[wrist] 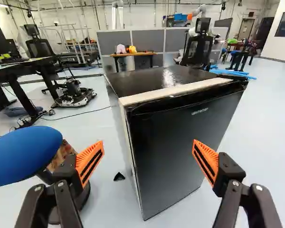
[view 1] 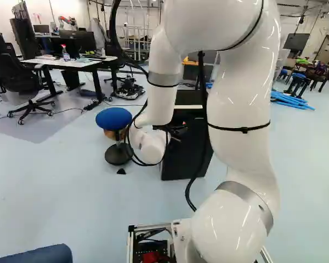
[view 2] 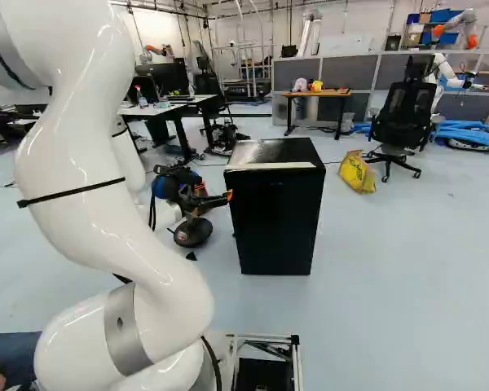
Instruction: Grab a drink from the fridge
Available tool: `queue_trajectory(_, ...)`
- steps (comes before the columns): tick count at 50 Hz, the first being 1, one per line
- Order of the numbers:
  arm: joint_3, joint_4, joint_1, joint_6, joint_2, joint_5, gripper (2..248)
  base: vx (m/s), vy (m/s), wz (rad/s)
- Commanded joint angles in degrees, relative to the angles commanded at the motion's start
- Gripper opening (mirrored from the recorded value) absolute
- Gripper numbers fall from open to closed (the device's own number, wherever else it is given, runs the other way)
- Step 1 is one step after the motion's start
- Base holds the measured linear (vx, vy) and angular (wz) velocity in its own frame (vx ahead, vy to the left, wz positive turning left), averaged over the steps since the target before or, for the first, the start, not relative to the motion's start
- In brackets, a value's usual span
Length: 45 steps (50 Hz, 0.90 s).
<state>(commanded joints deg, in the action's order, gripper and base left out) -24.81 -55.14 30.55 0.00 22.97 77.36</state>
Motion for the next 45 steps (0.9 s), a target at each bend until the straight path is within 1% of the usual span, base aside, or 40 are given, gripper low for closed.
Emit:
queue_trajectory(16,-2.54,0.00,-0.12,0.00,4.50,2.96,247,0.000,0.000,0.000)
queue_trajectory(45,-5.71,0.00,-1.17,0.00,6.50,3.47,247,0.000,0.000,0.000)
